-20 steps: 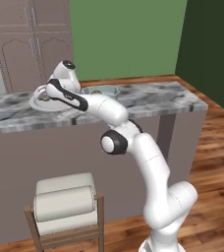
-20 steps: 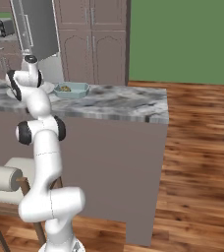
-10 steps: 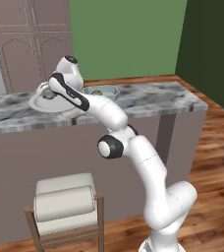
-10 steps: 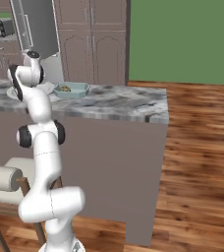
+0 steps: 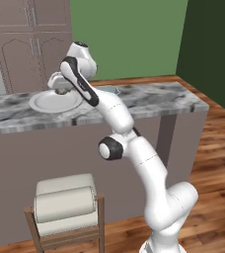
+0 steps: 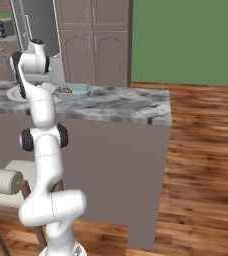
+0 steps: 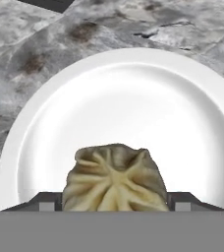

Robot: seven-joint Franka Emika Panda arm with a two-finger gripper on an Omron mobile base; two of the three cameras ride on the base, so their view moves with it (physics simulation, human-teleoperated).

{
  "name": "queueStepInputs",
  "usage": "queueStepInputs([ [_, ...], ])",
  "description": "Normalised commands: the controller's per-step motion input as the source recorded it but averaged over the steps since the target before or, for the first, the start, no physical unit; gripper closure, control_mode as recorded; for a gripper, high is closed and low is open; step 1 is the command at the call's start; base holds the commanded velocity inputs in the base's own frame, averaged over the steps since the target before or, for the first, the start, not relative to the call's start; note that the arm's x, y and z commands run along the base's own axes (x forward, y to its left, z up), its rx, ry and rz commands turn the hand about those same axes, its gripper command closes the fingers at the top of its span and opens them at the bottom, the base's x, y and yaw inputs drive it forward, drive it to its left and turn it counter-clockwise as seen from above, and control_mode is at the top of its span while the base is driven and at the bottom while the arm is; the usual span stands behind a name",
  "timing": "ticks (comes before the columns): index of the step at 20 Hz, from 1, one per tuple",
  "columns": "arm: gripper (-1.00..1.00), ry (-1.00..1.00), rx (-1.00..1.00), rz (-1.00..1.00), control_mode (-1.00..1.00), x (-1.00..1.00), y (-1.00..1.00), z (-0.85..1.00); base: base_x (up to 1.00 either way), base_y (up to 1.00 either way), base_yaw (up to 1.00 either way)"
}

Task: Place two dumplings into each of the tupperware containers and then place the containers in the fridge.

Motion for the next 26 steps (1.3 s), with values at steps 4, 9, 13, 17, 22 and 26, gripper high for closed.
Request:
queueStepInputs([
  [4, 1.00, 0.02, 0.00, -0.07, -1.00, -0.40, -0.33, 0.05, 0.00, 0.00, 0.00],
  [9, 1.00, 0.14, 0.00, -0.10, -1.00, -0.24, -0.27, 0.35, 0.00, 0.00, 0.00],
  [13, 1.00, 0.24, 0.00, -0.13, -1.00, -0.26, -0.31, 0.54, 0.00, 0.00, 0.00],
  [17, 1.00, 0.32, 0.00, -0.17, -1.00, -0.14, -0.31, 0.44, 0.00, 0.00, 0.00],
  [22, 1.00, 0.19, -0.03, -0.13, -1.00, 0.01, -0.31, 0.37, 0.00, 0.00, 0.00],
  [26, 1.00, 0.11, -0.09, -0.17, -1.00, 0.31, -0.61, 0.02, 0.00, 0.00, 0.00],
])
